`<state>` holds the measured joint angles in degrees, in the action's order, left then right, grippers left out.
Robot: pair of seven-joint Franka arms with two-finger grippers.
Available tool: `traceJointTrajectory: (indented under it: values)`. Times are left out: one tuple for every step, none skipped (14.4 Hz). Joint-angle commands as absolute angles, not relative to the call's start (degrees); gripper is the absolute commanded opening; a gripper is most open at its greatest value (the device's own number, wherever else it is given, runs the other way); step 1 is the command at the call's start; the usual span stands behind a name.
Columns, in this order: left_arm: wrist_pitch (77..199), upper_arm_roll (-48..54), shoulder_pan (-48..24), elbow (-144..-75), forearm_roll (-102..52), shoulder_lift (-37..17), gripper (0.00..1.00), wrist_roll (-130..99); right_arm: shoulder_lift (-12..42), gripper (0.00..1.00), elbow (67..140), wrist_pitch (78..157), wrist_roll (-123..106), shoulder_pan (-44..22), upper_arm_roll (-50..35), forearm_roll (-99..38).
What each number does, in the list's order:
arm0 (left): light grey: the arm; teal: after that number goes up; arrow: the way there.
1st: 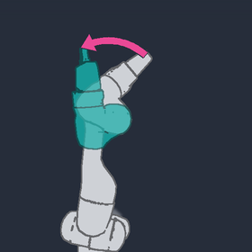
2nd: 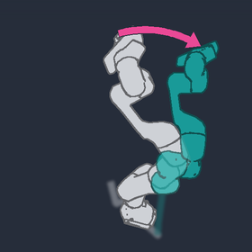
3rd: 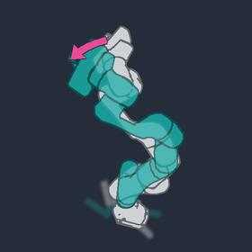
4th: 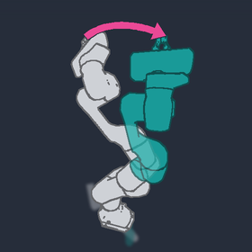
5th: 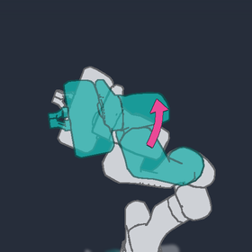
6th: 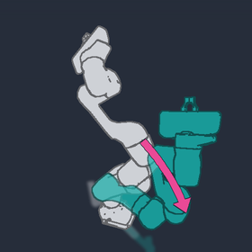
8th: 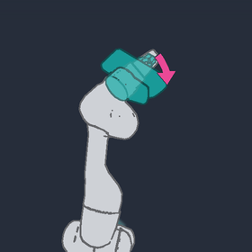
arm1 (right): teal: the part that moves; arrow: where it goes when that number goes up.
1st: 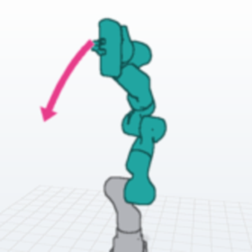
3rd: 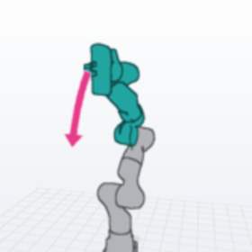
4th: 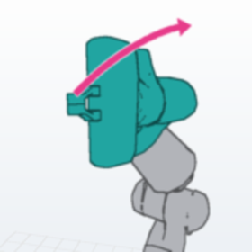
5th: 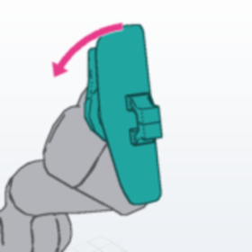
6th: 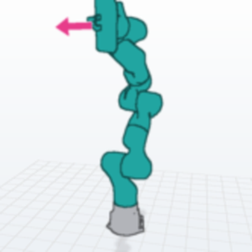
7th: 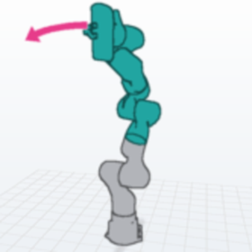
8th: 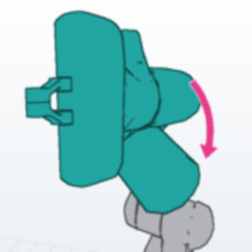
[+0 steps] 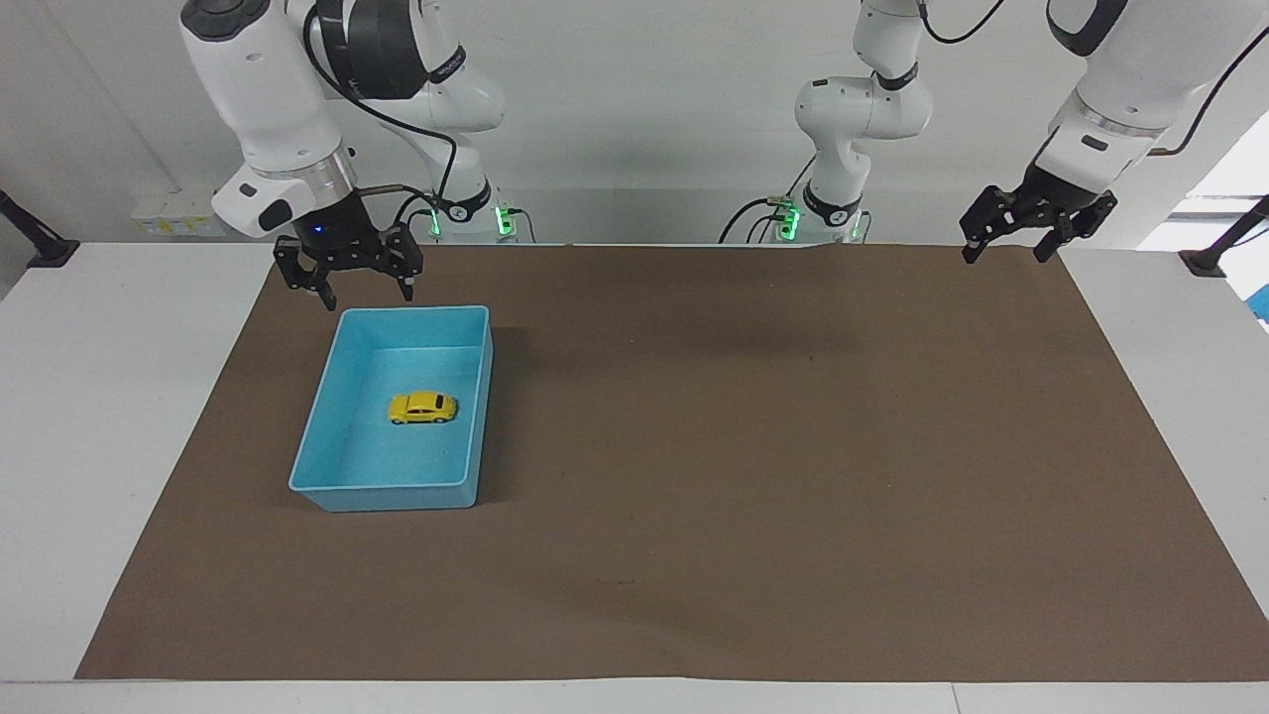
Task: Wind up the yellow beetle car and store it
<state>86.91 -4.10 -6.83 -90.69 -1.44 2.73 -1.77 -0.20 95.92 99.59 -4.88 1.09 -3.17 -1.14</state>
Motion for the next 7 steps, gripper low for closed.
traceJointTrajectory:
  values:
    - [85.60,-3.78,-6.33,-89.56,-0.79,2.46,1.00,-2.20,3.07,1.00,89.92,95.55,-3.08,1.94,-3.78,-2.02]
    - [85.61,-3.78,-6.33,-89.47,-0.79,2.46,1.00,-2.11,3.08,1.00,89.91,95.45,-2.47,1.50,-3.87,-1.93]
    - [85.61,-3.78,-6.33,-89.47,-0.79,2.46,1.00,-2.11,3.08,1.00,89.91,95.54,-2.29,0.97,-3.87,-1.15]
    - [85.61,-3.78,-6.33,-89.56,-0.79,2.46,1.00,-2.20,2.99,1.00,90.09,95.62,-2.37,0.79,-4.39,-0.97]
    - [85.61,-3.78,-6.33,-89.56,-0.79,2.46,1.00,-2.11,2.99,1.00,90.09,95.62,-2.29,0.70,-4.57,-1.05]
    - [85.61,-3.78,-6.33,-89.47,-0.79,2.46,1.00,-2.20,2.81,1.00,90.17,95.89,-2.29,0.79,-4.57,-1.32]
    - [85.61,-3.78,-6.33,-89.47,-0.79,2.46,1.00,-2.20,2.81,1.00,90.18,95.63,-2.46,1.14,-4.57,-1.23]
